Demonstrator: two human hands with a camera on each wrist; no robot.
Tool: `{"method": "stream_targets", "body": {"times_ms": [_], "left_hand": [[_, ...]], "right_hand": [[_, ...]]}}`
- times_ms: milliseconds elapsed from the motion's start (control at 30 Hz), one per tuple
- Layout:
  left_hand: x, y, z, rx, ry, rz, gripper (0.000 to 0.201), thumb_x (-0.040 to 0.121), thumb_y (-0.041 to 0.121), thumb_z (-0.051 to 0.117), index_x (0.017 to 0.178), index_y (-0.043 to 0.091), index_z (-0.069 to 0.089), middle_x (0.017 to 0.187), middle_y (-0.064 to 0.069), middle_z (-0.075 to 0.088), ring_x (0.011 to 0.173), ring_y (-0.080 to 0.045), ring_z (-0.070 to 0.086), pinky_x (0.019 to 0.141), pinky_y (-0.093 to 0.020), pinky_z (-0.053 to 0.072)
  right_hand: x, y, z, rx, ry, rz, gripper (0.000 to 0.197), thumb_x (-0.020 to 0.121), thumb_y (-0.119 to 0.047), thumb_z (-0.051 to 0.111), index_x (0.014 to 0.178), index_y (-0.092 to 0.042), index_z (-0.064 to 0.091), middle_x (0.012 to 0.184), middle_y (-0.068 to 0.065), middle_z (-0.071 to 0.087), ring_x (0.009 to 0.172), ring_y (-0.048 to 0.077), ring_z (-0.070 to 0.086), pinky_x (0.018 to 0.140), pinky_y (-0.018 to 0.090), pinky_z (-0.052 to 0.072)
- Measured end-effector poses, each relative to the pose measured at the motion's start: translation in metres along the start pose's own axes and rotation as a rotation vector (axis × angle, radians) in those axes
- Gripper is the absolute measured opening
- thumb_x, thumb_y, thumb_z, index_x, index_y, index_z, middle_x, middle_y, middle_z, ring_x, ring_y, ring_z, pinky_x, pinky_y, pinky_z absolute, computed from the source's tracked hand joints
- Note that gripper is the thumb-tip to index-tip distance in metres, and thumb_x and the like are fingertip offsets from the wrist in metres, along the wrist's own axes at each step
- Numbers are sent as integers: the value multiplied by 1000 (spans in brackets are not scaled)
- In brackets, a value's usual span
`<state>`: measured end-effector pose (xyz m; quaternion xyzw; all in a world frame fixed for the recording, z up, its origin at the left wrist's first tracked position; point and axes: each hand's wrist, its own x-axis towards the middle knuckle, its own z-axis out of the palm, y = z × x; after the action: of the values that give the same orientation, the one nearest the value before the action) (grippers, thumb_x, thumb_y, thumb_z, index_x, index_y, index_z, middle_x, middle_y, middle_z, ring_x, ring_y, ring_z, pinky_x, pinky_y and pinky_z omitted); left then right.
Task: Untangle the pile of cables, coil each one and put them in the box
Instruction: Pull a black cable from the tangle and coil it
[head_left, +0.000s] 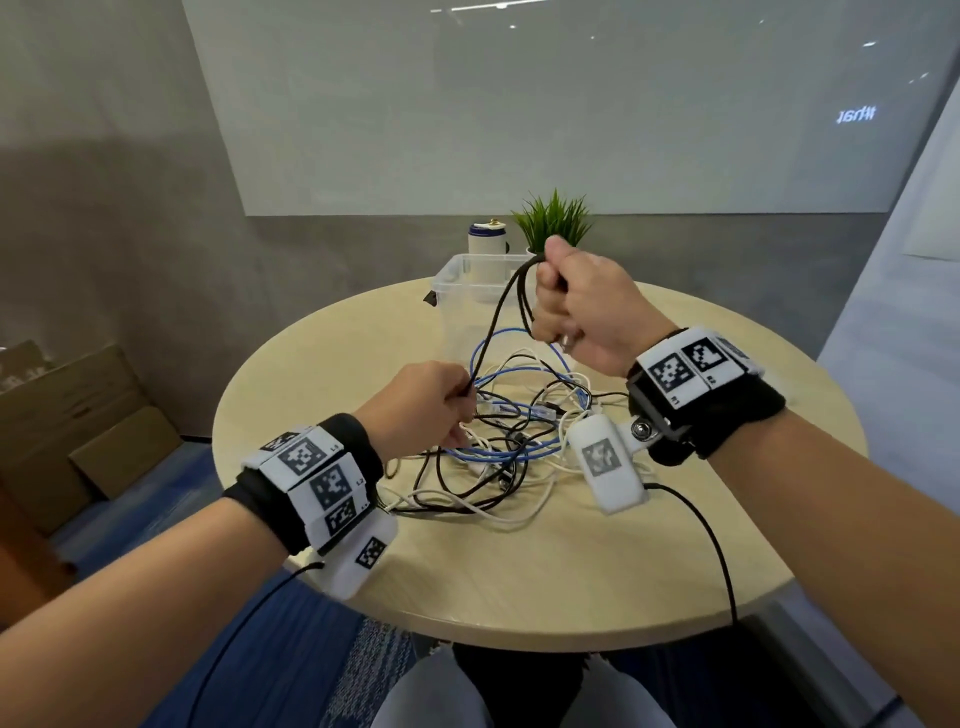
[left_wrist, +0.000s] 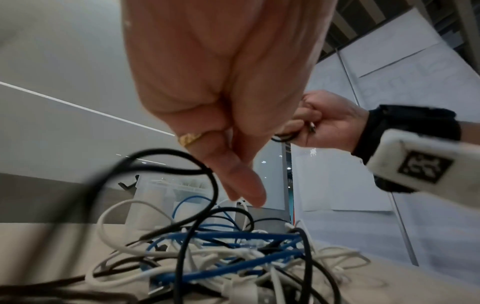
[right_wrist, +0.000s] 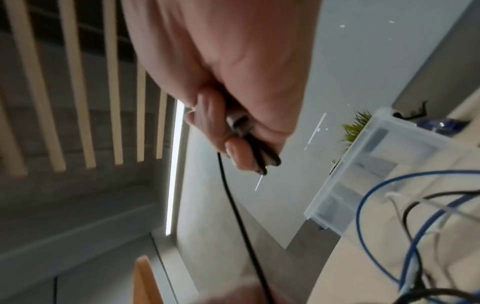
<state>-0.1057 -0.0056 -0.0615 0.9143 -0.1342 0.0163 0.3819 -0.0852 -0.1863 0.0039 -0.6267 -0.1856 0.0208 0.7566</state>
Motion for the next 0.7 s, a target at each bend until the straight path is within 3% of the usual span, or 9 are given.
{"method": "stream_targets", "body": {"times_ms": [67,133,267,333,400,500,567,633,700], "left_hand": [[-4,-3,4,33,-80,-32,21,92,-4,41,80,7,55,74,-7,61,52,-6,66,49,-13,48],[-6,-3,6,49,-131,-49,22,93,-3,42,79,8,55,69,-4,60,51,-4,65,48,-12,47],[-9,3,2,79,-190,-26,23,94,-1,42,80,12,55,76,-5,63,54,-7,66,50,-14,49],[-10,7,-3,80,-195,-32,21,93,-1,40,84,10,55,86,-9,64,53,-11,66,50,-19,52],[-10,10,-9,95,-183,-40,20,93,0,39,91,8,56,88,-9,66,51,-14,65,49,-22,53],[-10,14,-18,181,-171,-32,15,93,7,44,94,12,58,88,-4,69,45,-12,62,42,-20,46],[-10,17,-24,233,-121,-9,11,95,14,48,94,16,59,85,0,69,40,-9,59,40,-19,44],[-8,18,-30,250,-15,33,11,96,16,49,95,15,60,82,4,67,37,-6,56,38,-15,41],[-6,19,-37,243,112,82,10,95,16,50,92,14,60,81,1,66,36,-4,54,36,-12,36]], "right_hand": [[-1,-6,2,173,65,0,42,104,-31,30,68,-14,45,57,3,54,48,17,51,48,26,41],[-1,-8,3,289,79,-15,39,105,-26,30,74,-9,49,88,17,68,81,27,68,67,35,58],[3,5,5,74,149,-56,28,104,-17,35,88,-6,56,122,21,57,125,30,51,106,47,41],[6,14,5,-176,200,-130,25,102,-15,40,88,-13,60,102,17,62,105,22,60,95,44,47],[7,19,4,-414,266,-205,23,99,-15,44,91,-16,65,73,4,57,68,13,52,67,31,46],[8,21,3,-763,235,-213,24,99,-16,44,107,-8,65,85,4,64,67,18,54,58,25,42],[6,21,4,-977,111,-158,26,100,-14,41,110,-2,61,91,5,61,74,13,56,64,23,39],[3,23,4,-1044,-15,-98,24,99,-9,40,113,4,55,96,10,60,84,10,61,67,15,40],[1,24,4,-1046,-90,-47,23,99,-10,42,113,4,54,88,8,58,72,10,57,56,9,37]]}}
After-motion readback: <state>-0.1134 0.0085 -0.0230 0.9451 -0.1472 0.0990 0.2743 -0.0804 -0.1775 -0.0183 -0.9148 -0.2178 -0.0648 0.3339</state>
